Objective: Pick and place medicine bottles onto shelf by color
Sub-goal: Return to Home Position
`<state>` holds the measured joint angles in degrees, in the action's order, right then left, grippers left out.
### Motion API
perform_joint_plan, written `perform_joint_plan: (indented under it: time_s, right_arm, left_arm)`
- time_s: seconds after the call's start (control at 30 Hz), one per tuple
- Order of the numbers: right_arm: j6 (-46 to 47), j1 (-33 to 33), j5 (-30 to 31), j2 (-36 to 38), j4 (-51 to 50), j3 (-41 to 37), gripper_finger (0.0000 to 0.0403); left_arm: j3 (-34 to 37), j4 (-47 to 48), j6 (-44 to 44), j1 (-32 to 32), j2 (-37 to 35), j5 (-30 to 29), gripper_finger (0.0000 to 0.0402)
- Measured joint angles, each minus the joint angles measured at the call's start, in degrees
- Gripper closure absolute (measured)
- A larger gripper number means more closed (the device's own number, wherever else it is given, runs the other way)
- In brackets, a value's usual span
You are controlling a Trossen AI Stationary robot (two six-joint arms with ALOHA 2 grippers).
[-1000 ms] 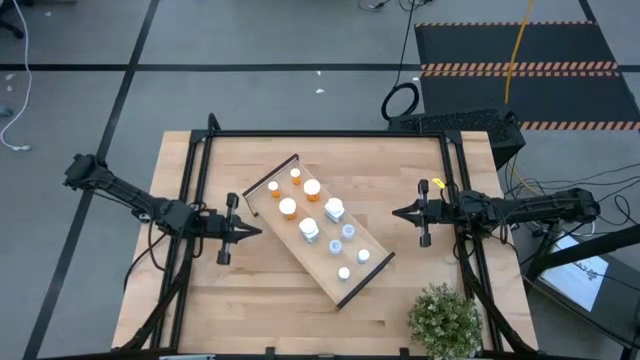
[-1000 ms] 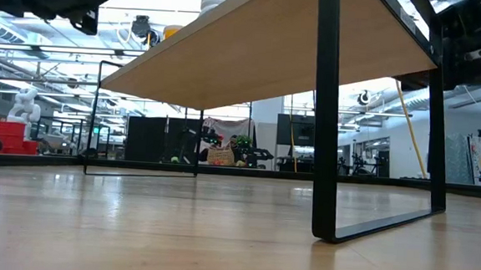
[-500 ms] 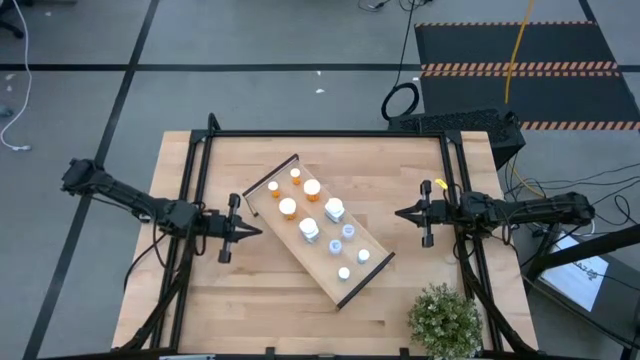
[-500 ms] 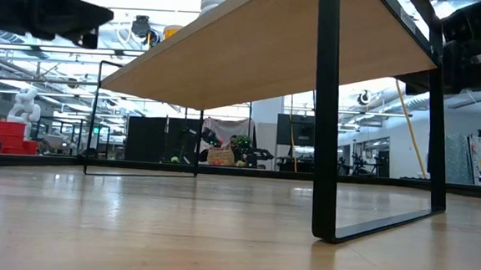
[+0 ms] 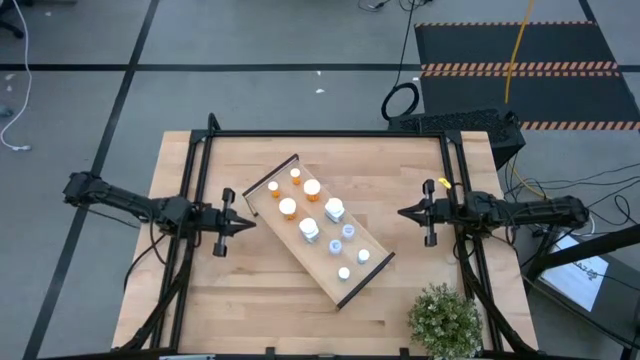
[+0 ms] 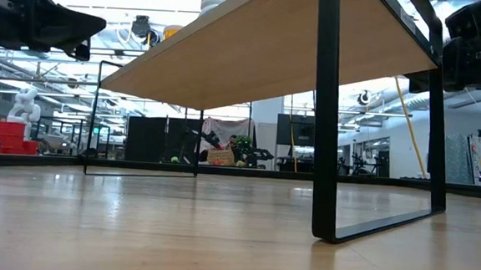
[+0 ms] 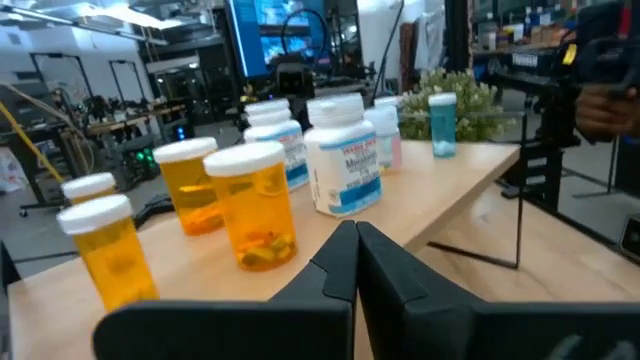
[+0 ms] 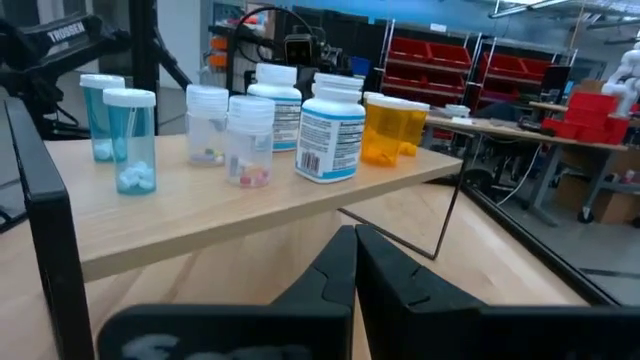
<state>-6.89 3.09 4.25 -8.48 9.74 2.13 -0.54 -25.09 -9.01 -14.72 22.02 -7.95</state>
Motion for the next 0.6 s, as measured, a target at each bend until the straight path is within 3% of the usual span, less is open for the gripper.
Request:
perform_joint_plan:
  time_s: [0.33,0.6]
  right_arm:
    - [-0.07,0.0,0.12,8.35,-6.26,-0.08,0.0403]
    - [-0.03,0.0,0.11,8.34,-7.06,-0.09,0.0403]
  left_arm:
    - [0.0,3.04,0.59,0.93,-1.57,-0.11,0.0399]
    - [-0.02,4.4,3.53,3.84,-1.55,-0.29,0.0399]
